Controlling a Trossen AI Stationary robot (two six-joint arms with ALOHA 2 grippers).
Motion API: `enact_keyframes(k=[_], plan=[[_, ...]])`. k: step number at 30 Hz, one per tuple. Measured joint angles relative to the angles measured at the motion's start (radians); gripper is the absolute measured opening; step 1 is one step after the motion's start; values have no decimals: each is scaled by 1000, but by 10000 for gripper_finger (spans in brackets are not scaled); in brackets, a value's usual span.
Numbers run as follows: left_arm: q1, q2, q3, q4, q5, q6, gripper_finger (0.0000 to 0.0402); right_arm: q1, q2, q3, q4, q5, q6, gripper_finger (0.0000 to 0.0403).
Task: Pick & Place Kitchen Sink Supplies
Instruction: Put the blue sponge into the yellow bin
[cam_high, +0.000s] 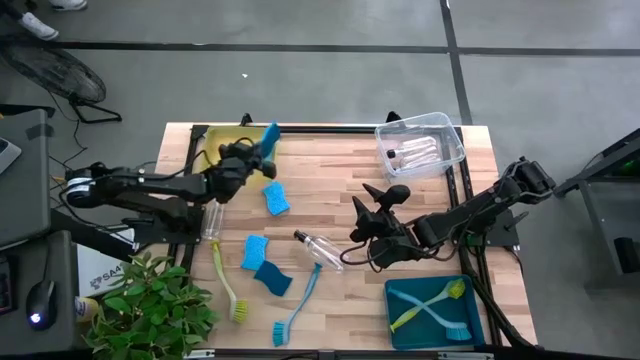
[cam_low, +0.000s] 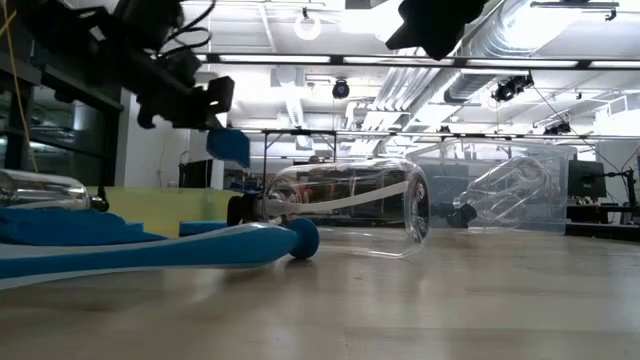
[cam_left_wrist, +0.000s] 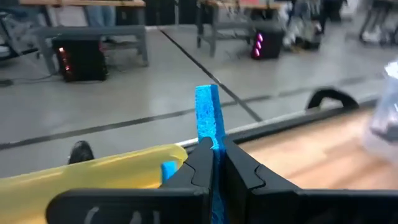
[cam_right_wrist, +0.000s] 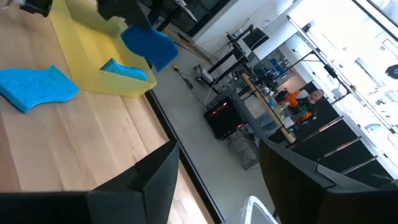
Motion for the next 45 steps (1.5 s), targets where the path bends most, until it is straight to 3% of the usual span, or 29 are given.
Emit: enact_keyframes(k=[8, 18, 24, 32, 45], plan=[[75, -8, -31, 23, -72, -5, 10, -14, 0, 0, 4, -3, 6, 214], [80, 141, -30, -23, -236, -157, 10, -50, 0, 0, 7, -97, 44, 214], [81, 254, -30, 20, -256, -195, 10, -51, 0, 0, 5, -92, 44, 214], [92, 339, -30, 87, -257, -212, 10, -51, 0, 0, 1, -93, 44, 214], [181, 359, -30, 109, -89, -233, 10, -51, 0, 0, -2, -93, 52, 214]])
